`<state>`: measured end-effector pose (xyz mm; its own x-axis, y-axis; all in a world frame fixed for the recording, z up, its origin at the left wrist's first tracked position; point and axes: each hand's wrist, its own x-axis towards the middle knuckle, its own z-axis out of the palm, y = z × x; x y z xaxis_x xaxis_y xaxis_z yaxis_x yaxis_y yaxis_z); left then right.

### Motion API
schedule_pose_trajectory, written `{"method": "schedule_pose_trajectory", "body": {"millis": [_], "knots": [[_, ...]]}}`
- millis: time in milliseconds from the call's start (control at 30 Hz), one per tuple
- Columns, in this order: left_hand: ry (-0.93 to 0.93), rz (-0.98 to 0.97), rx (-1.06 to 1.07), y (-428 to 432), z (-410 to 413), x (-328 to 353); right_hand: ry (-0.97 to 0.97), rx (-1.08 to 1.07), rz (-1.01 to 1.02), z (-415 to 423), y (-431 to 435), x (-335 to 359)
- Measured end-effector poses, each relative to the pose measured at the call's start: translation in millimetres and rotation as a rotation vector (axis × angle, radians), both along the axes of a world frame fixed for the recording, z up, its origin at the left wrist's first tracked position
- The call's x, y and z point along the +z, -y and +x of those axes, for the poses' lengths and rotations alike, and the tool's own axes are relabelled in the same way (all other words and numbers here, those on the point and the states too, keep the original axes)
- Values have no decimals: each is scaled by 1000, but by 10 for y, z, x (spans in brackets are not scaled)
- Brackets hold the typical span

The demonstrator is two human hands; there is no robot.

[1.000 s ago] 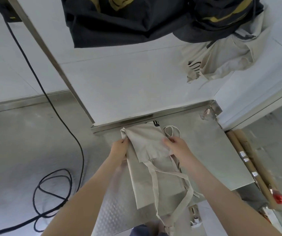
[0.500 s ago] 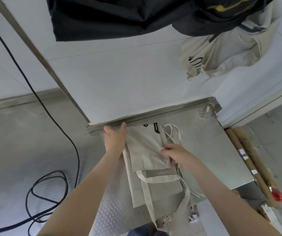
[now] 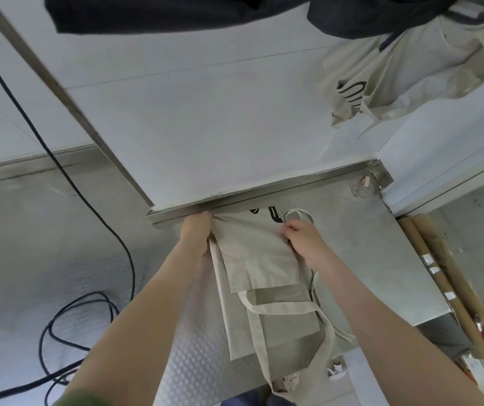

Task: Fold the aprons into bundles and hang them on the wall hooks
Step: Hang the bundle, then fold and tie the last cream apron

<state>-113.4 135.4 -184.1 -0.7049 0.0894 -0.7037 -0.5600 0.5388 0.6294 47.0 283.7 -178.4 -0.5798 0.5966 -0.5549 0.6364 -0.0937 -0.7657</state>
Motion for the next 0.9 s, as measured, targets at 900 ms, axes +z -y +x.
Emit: {"method": "schedule_pose_trajectory", "body": {"millis": [900], "knots": [[-329,-443,-908,-143,-33,256,144,-44,-187,-146,-185,93]]}}
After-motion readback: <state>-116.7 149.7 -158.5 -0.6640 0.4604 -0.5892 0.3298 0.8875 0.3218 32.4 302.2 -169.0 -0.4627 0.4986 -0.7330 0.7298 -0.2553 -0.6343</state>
